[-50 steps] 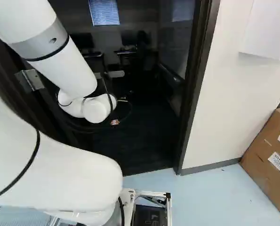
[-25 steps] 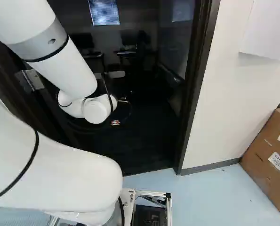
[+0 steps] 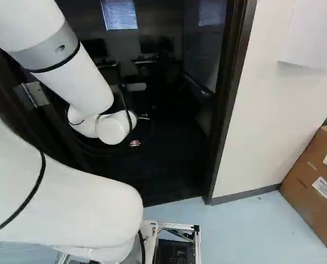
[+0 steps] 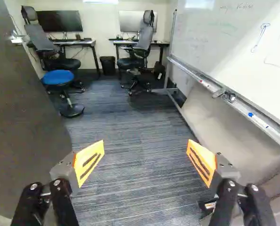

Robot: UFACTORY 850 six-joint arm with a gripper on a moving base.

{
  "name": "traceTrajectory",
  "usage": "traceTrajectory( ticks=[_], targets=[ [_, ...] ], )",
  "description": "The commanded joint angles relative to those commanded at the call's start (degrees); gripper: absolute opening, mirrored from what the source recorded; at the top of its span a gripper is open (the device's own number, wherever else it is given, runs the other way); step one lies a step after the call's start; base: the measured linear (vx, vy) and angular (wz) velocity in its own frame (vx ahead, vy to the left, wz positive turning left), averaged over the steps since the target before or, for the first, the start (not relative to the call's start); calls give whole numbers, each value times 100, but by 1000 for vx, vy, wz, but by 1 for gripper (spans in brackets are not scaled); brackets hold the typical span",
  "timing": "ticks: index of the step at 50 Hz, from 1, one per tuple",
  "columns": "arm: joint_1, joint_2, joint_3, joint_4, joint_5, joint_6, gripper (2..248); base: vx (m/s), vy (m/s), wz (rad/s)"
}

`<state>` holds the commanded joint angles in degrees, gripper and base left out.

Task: Open the door and move inside

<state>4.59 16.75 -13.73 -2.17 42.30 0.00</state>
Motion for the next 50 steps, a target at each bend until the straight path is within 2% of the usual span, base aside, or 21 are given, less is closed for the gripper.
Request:
traceTrajectory(
  ticks=[50],
  targets=[
    [0, 0, 0, 0, 0, 0, 247, 63, 2, -1]
  ],
)
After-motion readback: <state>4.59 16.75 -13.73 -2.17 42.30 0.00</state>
